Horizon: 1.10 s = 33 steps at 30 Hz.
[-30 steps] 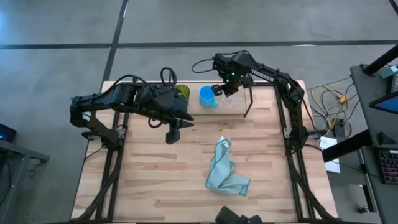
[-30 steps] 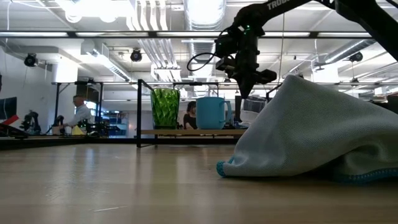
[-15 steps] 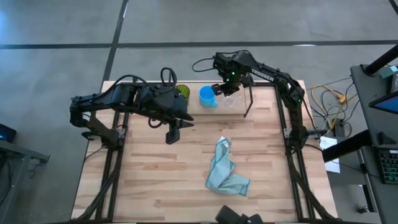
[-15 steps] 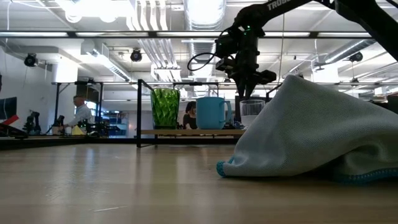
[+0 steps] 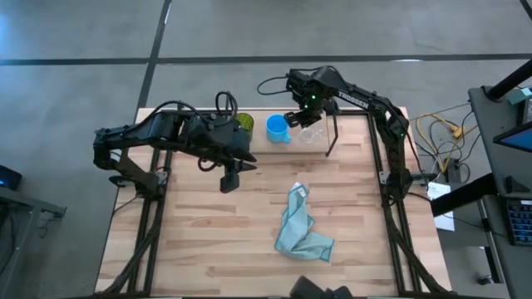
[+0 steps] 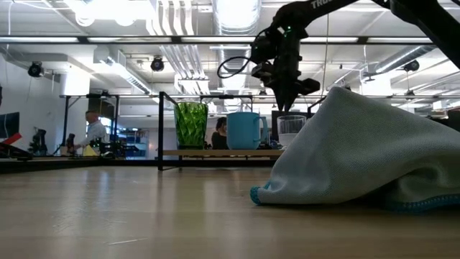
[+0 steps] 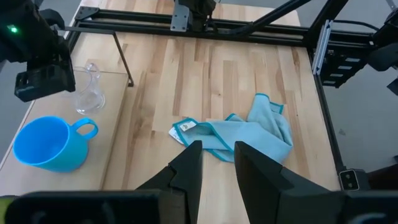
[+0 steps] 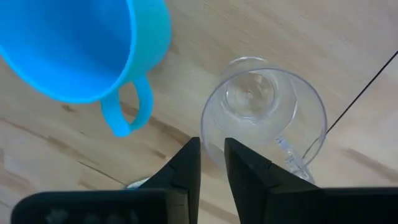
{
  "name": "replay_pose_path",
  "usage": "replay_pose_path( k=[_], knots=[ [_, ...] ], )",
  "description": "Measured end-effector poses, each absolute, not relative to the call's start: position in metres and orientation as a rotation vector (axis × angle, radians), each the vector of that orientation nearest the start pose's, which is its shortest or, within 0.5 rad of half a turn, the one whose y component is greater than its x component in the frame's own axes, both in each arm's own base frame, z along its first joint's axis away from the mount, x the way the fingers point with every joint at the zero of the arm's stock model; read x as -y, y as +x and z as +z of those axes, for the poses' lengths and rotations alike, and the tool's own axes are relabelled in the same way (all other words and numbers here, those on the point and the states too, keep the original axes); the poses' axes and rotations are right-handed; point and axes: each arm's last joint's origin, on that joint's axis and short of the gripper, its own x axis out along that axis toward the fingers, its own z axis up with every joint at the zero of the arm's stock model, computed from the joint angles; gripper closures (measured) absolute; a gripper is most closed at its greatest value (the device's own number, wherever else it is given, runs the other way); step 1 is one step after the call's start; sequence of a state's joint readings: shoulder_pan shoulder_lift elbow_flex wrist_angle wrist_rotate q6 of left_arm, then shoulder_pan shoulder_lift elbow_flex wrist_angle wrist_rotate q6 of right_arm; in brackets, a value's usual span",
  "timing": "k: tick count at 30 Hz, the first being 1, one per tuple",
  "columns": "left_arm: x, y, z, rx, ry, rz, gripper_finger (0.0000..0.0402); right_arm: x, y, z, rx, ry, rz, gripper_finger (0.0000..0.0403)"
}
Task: Stack small to large cups/mugs on shelf
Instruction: Return to Home Position
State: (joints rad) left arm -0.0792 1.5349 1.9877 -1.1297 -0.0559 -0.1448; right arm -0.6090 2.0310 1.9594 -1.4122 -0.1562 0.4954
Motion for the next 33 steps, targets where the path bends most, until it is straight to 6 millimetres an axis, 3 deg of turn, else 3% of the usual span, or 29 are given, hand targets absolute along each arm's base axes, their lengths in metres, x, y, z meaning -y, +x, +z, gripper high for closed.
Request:
replay_pose_path(
  k=[6, 14, 20, 23, 28, 33],
  knots=[
    [0.02, 0.279, 0.468, -0.676, -0.099, 0.029, 0.0322, 0.211, 0.319, 0.303, -1.327, 0.82, -0.594, 0.0339],
    [0.02, 0.279, 0.468, -0.676, -0.097, 0.033, 0.0327, 0.185, 0.303, 0.338, -1.311, 0.684, -0.483, 0.0393],
    [0.019, 0.279, 0.467, -0.683, -0.081, 0.058, 0.0388, 0.137, 0.288, 0.379, -1.227, 0.624, -0.425, 0.0394],
    [0.019, 0.273, 0.467, -0.708, -0.073, 0.074, 0.0395, 0.108, 0.274, 0.404, -1.152, 0.607, -0.391, 0.0394],
    [0.017, 0.256, 0.474, -0.704, -0.074, 0.091, 0.0394, 0.062, 0.238, 0.443, -1.022, 0.543, -0.288, 0.0394],
    [0.015, 0.238, 0.479, -0.718, -0.076, 0.093, 0.0394, 0.031, 0.197, 0.471, -0.898, 0.531, -0.207, 0.0394]
  ],
)
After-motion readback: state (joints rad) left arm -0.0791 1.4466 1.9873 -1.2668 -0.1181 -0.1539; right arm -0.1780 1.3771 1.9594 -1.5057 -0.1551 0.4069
